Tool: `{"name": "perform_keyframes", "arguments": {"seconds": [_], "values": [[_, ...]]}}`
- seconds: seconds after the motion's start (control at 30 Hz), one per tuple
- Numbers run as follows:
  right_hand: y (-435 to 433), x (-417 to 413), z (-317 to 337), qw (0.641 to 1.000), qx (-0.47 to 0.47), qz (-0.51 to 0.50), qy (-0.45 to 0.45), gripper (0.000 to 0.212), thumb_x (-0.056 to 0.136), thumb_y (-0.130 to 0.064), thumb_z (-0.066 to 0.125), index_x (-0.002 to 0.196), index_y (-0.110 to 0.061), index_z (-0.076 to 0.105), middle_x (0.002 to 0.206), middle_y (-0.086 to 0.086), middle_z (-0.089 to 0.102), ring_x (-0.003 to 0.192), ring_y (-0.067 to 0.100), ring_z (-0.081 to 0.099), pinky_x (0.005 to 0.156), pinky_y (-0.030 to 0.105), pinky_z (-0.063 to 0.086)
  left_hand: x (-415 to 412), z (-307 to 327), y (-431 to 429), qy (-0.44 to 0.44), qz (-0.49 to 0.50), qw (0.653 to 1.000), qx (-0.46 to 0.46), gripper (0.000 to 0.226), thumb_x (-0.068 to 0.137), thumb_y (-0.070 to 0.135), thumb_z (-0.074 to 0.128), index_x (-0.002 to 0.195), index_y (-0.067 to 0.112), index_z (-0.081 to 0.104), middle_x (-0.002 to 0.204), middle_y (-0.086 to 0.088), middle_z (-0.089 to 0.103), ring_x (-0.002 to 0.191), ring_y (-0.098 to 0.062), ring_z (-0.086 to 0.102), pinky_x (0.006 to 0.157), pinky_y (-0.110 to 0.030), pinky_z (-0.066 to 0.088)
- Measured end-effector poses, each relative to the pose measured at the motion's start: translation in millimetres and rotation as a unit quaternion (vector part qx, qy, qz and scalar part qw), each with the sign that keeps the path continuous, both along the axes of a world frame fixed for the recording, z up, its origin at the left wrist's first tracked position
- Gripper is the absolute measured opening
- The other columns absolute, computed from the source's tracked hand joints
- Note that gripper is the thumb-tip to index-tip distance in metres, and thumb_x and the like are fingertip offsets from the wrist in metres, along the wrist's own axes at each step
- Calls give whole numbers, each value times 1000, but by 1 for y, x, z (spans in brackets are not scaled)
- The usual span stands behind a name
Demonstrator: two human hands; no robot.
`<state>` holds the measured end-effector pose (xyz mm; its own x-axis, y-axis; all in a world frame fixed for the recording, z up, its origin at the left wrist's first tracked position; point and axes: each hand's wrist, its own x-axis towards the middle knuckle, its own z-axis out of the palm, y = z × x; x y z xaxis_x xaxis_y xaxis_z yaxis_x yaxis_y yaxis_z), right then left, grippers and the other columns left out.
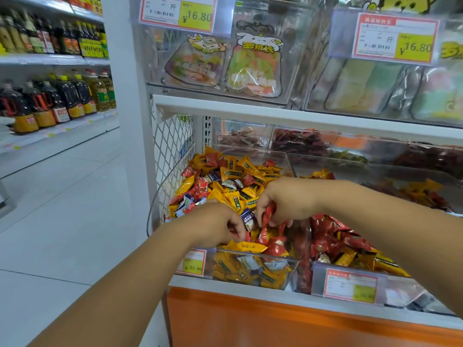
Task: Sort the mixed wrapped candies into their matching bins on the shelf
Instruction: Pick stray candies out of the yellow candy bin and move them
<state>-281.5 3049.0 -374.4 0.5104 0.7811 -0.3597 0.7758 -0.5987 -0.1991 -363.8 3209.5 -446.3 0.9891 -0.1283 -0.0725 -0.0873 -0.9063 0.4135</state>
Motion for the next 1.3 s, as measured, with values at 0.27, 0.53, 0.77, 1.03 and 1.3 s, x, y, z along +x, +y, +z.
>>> {"name": "perform_keyframes", "arguments": {"seconds": [0.27, 0.53, 0.77, 1.03, 1.3], "values": [[3, -11, 2, 988, -147, 43, -28, 41, 85, -12, 69, 120, -34, 66, 104, -11, 64, 87, 19, 67, 80, 29, 54, -11, 1, 10, -48, 45, 991, -118, 6, 85, 22, 72, 80, 25, 75, 77, 14, 69, 72, 5, 60, 64, -8, 43], [14, -22, -22, 973, -207, 68, -71, 48, 81, -11, 71, 125, -22, 54, 99, 2, 56, 79, 20, 61, 63, 26, 47, -20, 5, 18, -93, 80, 974, -191, 13, 85, 20, 72, 73, 27, 71, 62, 12, 63, 59, 3, 53, 64, -15, 46], [5, -20, -12, 999, -19, -27, 18, 20, 83, 3, 64, 86, -17, 67, 85, 4, 68, 68, 22, 69, 58, 24, 55, -25, 12, 24, -110, 92, 959, -243, 5, 85, 25, 71, 88, 26, 67, 70, 6, 68, 67, -9, 60, 72, -32, 48], [-16, -28, -7, 959, 269, -90, -12, 23, 83, 2, 66, 87, -20, 69, 75, -9, 65, 62, 4, 63, 58, 15, 51, -25, 24, 13, -115, 89, 959, -244, 24, 90, 21, 66, 105, 37, 59, 86, 7, 67, 82, -18, 64, 85, -41, 51], [-54, -15, -1, 809, 544, -216, -51, 28, 76, 0, 74, 76, -26, 65, 73, -6, 63, 58, 1, 53, 54, 13, 46, -12, 47, -22, -186, 93, 932, -297, 16, 88, 22, 67, 103, 29, 69, 86, 3, 71, 80, -11, 69, 75, -34, 56]]}}
